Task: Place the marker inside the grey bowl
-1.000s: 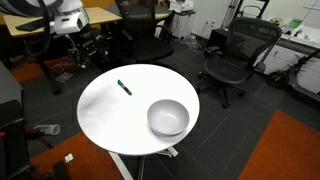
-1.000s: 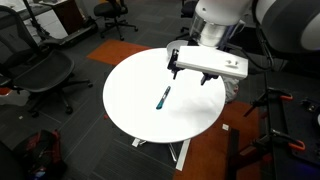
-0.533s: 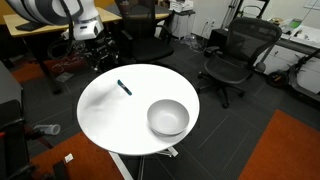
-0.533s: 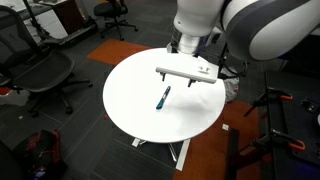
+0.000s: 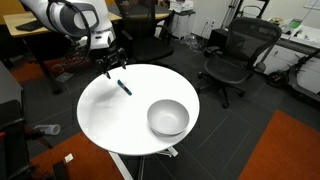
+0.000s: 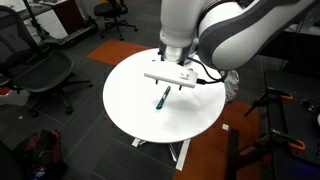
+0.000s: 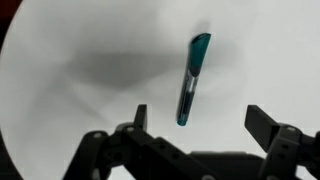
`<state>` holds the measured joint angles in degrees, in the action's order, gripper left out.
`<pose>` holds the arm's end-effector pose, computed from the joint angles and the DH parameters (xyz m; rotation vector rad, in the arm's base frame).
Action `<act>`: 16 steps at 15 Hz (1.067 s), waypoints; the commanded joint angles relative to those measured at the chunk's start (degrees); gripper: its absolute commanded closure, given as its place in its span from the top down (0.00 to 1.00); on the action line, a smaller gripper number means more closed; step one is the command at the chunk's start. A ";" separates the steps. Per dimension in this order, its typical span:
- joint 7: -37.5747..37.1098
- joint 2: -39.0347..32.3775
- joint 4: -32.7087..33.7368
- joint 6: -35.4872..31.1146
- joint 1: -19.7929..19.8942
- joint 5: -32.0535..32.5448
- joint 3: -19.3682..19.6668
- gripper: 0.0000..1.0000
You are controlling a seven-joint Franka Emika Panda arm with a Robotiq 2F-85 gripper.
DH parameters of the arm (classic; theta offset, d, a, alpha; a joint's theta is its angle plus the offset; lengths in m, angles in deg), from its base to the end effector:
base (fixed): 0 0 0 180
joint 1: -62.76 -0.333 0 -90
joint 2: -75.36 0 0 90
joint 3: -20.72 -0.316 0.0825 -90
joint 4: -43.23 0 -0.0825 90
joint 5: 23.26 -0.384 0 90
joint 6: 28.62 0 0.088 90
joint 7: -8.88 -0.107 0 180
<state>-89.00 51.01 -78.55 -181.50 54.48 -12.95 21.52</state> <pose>0.5818 0.0818 0.2178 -2.3493 2.0208 -0.2298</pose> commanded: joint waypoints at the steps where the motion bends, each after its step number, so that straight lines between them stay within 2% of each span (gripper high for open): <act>1: 2.10 -2.98 3.78 2.09 -1.02 -3.61 0.97 1.00; 16: 4.58 -10.66 7.88 0.87 -0.62 -8.54 1.93 1.00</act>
<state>-86.82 41.84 -72.73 -181.13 54.42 -19.02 22.78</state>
